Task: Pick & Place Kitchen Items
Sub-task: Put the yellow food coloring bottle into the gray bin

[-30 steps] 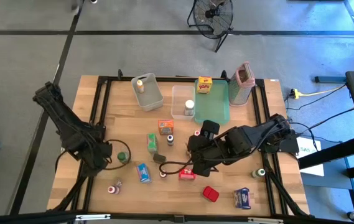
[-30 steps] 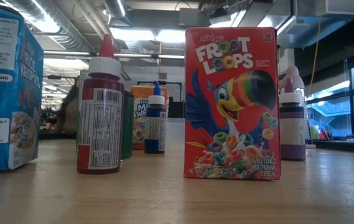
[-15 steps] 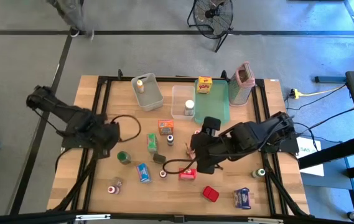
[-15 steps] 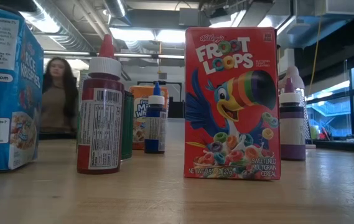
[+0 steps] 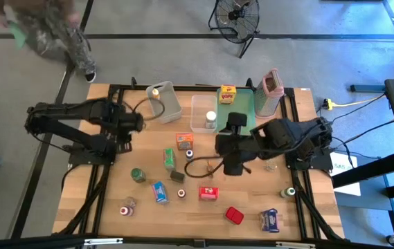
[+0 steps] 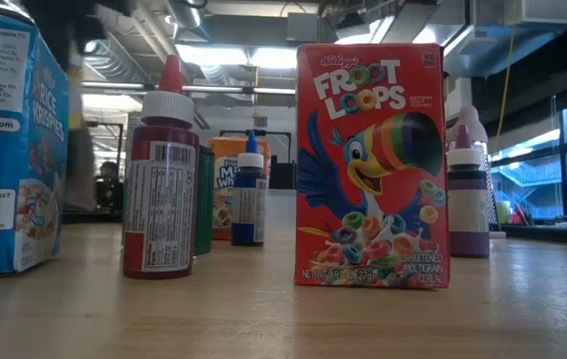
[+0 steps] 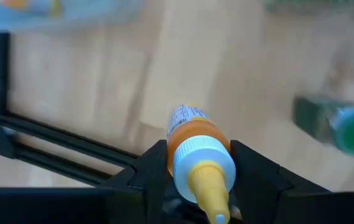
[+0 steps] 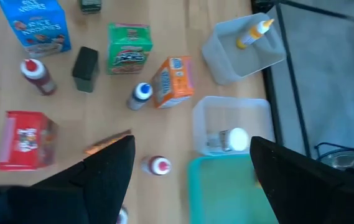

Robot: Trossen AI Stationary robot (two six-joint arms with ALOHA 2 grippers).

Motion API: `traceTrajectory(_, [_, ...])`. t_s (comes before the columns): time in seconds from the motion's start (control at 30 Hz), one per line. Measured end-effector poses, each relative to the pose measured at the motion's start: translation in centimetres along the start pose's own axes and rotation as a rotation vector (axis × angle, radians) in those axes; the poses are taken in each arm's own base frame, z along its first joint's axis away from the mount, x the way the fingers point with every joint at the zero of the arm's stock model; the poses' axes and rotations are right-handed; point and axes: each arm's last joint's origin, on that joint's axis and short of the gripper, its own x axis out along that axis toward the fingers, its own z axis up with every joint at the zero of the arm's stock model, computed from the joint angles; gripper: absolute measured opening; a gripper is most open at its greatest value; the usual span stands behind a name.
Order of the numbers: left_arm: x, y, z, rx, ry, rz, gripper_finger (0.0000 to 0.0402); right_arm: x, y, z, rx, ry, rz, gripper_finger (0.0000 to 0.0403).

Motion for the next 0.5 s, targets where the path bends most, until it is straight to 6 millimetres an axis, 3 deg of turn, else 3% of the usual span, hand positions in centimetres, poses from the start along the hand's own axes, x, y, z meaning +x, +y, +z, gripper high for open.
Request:
traceTrajectory(0.27, [-2.8,4.6,5.2,-0.03,-0.064,0.081,0.0144,-0.2,-3.4,-0.3,-0.054,0.002,0.003,0.0321])
traceTrajectory(0.5, [-2.8,9.2,10.5,-0.038,-0.045,0.109,0.0144,0.1,-5.2,-0.4,-0.096,0.013,0.026,0.0321])
